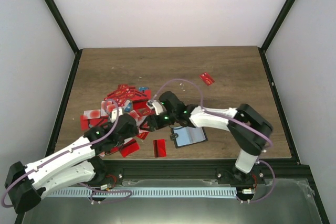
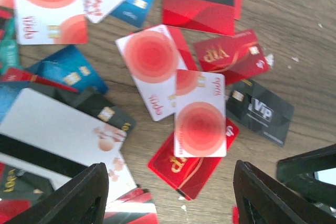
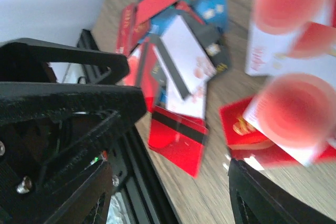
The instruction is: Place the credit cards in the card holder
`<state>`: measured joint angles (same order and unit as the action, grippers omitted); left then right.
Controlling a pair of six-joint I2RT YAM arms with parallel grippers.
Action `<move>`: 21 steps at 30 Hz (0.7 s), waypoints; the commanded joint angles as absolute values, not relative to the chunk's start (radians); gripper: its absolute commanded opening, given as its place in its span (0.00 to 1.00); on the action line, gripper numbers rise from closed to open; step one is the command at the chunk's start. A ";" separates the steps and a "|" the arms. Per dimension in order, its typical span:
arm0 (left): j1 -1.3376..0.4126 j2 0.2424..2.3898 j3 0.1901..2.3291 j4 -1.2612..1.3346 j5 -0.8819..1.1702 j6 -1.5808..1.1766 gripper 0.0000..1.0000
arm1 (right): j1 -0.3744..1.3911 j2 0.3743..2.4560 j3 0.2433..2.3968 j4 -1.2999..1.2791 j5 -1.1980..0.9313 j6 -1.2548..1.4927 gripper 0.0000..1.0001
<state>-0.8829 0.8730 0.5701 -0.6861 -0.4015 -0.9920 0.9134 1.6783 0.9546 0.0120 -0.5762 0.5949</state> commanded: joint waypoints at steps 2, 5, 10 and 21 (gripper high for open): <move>-0.831 0.801 0.547 -0.827 -0.499 -1.142 0.64 | 0.951 1.839 1.108 0.127 -0.722 0.591 0.61; -0.771 0.750 0.525 -0.836 -0.519 -1.177 0.56 | 0.954 1.921 1.176 0.141 -0.752 0.606 0.61; -0.651 0.726 0.499 -0.785 -0.502 -1.142 0.41 | 0.955 2.043 1.294 0.110 -0.780 0.624 0.61; -0.275 0.839 0.355 -0.525 -0.181 -0.978 0.12 | 0.956 2.154 1.412 0.063 -0.778 0.647 0.61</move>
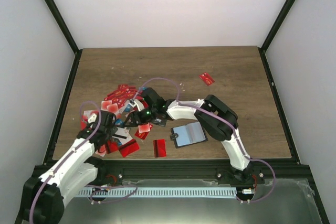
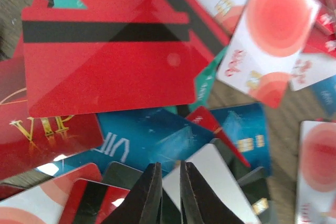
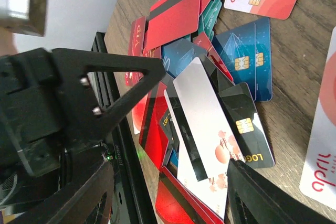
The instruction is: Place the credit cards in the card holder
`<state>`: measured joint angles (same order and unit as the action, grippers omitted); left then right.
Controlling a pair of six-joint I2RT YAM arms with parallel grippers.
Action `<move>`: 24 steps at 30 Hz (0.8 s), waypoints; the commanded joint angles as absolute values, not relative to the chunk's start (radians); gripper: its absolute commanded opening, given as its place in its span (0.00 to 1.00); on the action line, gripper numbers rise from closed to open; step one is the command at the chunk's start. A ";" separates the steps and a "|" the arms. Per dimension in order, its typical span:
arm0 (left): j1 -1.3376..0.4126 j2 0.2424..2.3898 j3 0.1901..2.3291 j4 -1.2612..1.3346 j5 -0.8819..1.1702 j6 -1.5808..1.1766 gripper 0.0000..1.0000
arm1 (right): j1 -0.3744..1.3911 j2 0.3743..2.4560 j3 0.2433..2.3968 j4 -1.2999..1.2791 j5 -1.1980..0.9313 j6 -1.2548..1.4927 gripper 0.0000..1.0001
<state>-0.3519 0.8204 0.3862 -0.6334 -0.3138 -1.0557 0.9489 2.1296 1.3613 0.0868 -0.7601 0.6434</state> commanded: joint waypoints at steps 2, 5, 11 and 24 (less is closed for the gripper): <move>-0.252 0.845 0.344 -0.503 -0.162 -0.954 0.11 | 0.956 2.165 1.423 0.052 -0.776 0.642 0.61; -0.228 0.850 0.333 -0.479 -0.131 -0.937 0.09 | 0.955 2.180 1.441 0.035 -0.769 0.636 0.61; -0.219 0.831 0.327 -0.487 -0.105 -0.931 0.04 | 0.956 2.211 1.468 0.016 -0.766 0.634 0.61; -0.221 0.828 0.299 -0.541 -0.103 -0.956 0.04 | 0.956 2.232 1.484 -0.009 -0.743 0.640 0.63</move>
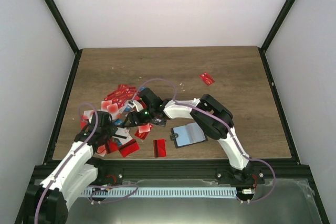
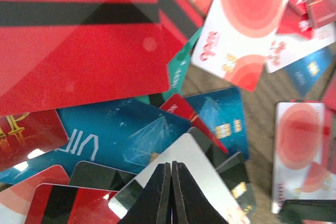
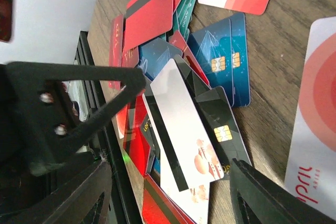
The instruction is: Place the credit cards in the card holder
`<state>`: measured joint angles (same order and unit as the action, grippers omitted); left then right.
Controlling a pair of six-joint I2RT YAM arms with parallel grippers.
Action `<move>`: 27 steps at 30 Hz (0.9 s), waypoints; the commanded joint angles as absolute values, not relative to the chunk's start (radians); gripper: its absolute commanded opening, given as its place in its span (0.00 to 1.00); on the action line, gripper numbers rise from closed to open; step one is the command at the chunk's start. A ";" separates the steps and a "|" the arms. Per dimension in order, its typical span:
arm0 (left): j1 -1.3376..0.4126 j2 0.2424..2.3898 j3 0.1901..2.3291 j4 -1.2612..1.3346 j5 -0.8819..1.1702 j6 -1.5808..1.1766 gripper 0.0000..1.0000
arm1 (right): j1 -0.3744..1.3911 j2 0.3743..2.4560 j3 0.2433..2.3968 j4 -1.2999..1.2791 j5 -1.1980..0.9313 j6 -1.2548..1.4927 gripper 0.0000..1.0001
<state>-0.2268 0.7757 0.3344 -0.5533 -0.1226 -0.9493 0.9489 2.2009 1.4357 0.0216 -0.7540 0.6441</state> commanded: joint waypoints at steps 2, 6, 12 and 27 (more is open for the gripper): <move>-0.221 0.860 0.274 -0.510 -0.093 -0.955 0.04 | 0.955 2.239 1.489 -0.028 -0.738 0.638 0.63; -0.222 0.859 0.262 -0.494 -0.096 -0.951 0.04 | 0.961 2.259 1.518 -0.089 -0.719 0.615 0.64; -0.222 0.872 0.259 -0.476 -0.085 -0.944 0.04 | 0.974 2.284 1.538 -0.117 -0.715 0.610 0.63; -0.222 0.861 0.249 -0.463 -0.082 -0.943 0.04 | 0.988 2.270 1.519 -0.072 -0.773 0.664 0.48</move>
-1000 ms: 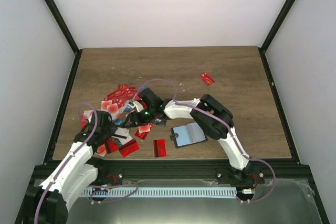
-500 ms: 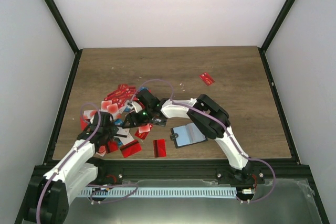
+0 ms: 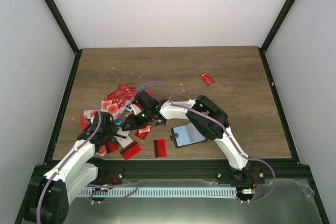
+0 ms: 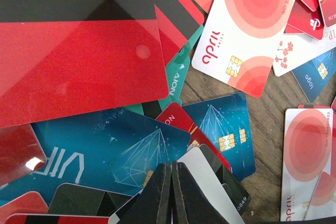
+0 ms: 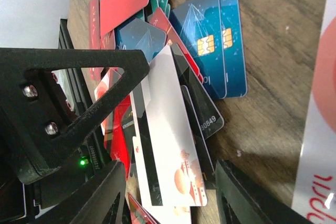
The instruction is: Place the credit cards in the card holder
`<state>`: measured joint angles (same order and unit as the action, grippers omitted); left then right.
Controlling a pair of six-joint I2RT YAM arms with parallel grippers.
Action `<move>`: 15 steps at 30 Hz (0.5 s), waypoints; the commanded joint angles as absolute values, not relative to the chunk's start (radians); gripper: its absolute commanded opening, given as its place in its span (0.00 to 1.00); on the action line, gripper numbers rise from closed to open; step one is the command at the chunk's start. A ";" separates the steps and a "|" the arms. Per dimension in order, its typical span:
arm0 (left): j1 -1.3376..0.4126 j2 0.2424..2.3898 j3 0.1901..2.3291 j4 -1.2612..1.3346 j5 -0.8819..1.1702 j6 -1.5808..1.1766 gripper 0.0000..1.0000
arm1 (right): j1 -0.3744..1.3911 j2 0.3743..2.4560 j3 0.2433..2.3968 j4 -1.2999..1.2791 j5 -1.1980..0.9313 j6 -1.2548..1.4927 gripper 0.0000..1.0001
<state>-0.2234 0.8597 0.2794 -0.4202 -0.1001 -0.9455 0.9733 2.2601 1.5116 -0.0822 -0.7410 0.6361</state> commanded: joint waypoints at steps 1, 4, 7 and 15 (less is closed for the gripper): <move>-0.222 0.860 0.247 -0.463 -0.083 -0.943 0.04 | 0.988 2.269 1.517 -0.068 -0.778 0.671 0.48; -0.222 0.856 0.245 -0.460 -0.083 -0.945 0.04 | 0.988 2.269 1.508 -0.047 -0.786 0.692 0.43; -0.222 0.854 0.243 -0.460 -0.083 -0.945 0.04 | 0.988 2.277 1.508 -0.036 -0.793 0.707 0.36; -0.222 0.838 0.238 -0.459 -0.082 -0.944 0.04 | 0.988 2.293 1.510 -0.030 -0.792 0.722 0.12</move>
<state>-0.2234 0.8436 0.2687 -0.4118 -0.1005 -0.9455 0.9787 2.2673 1.5063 -0.0467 -0.7776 0.7143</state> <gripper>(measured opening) 0.040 0.184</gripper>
